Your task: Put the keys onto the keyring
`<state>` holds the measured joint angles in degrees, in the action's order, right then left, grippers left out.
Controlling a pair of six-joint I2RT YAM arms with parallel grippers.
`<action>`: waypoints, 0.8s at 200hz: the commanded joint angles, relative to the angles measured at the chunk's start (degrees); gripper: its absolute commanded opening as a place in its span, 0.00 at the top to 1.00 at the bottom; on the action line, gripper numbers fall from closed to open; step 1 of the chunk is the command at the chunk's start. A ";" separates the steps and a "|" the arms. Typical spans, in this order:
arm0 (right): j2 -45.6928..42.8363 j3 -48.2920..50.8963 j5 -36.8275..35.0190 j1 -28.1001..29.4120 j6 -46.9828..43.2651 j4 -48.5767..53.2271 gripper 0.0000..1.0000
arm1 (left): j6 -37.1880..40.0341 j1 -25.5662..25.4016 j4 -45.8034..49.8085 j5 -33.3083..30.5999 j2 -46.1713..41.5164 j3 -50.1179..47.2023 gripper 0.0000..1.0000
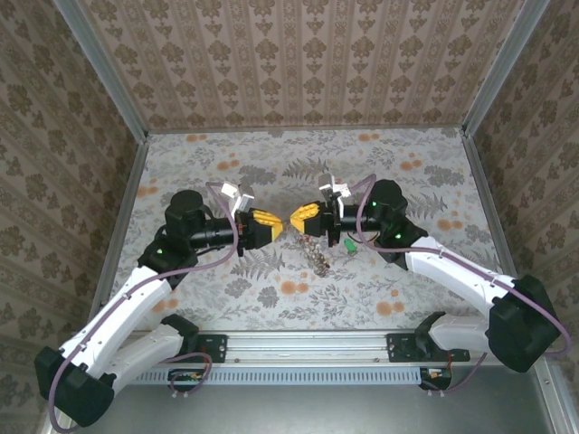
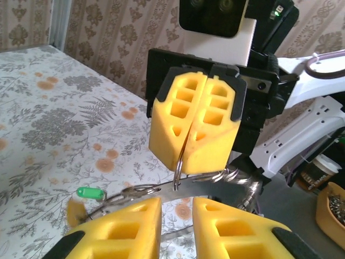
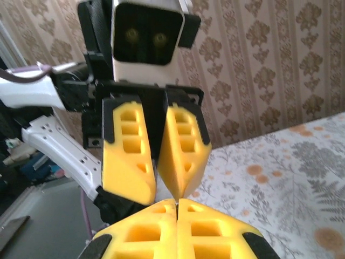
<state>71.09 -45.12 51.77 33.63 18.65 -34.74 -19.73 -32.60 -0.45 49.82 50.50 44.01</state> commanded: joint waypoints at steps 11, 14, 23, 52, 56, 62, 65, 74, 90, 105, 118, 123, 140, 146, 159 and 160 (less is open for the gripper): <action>1.63 -0.62 3.36 -0.23 6.10 -9.98 1.00 | -1.30 -0.94 -3.08 3.49 -0.44 0.28 0.75; 1.74 -0.59 3.34 -0.23 6.30 -10.28 1.00 | -1.35 -1.04 -3.26 3.45 -0.40 0.29 0.75; 1.97 -0.37 3.33 -0.23 6.95 -11.19 1.00 | -1.40 -1.31 -3.68 3.44 -0.25 0.46 0.75; 1.77 0.29 3.25 -0.23 8.11 -12.59 1.00 | -1.30 -2.18 -4.90 2.61 1.16 0.94 0.75; 1.71 0.38 3.25 -0.18 8.21 -12.63 1.00 | -1.19 -2.20 -4.91 2.44 1.41 1.06 0.76; 1.55 0.53 3.25 -0.23 8.31 -12.66 1.00 | -1.03 -2.29 -4.97 2.18 1.79 1.03 0.77; 1.51 0.59 3.23 -0.15 8.28 -12.71 1.00 | -1.05 -2.29 -5.06 1.94 1.87 1.05 0.77; 1.34 0.69 3.42 -0.14 8.33 -12.72 1.00 | -0.95 -2.31 -5.44 1.25 2.14 0.91 0.78; 1.07 0.89 3.90 -0.15 8.51 -12.63 1.00 | -1.11 -2.38 -6.33 0.09 2.09 0.56 0.79; 0.68 1.34 3.99 -0.14 8.54 -12.59 1.00 | -0.98 -2.30 -6.58 -0.83 1.84 0.63 0.79; 0.29 1.70 4.00 -0.15 8.44 -12.50 1.00 | -0.93 -2.29 -6.92 -1.02 1.57 0.55 0.79; 0.20 1.88 4.01 -0.14 8.51 -12.63 1.00 | -0.95 -2.29 -7.06 -1.02 1.61 0.60 0.79; -0.05 2.17 4.04 -0.06 8.76 -13.02 1.00 | -1.26 -2.38 -8.02 -0.88 2.12 0.76 0.80; -0.09 2.24 4.04 -0.06 8.90 -13.23 1.00 | -1.29 -2.38 -8.35 -0.74 2.38 0.93 0.80; -0.12 2.57 3.84 -0.05 9.57 -14.38 1.00 | -1.36 -2.55 -8.75 -0.65 3.13 1.01 0.81; -0.10 2.62 3.81 -0.05 9.65 -14.47 1.00 | -1.36 -2.55 -8.76 -0.67 3.21 1.04 0.81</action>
<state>72.71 -42.92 54.54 33.58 26.70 -43.70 -20.60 -34.54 -6.11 49.17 52.84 44.03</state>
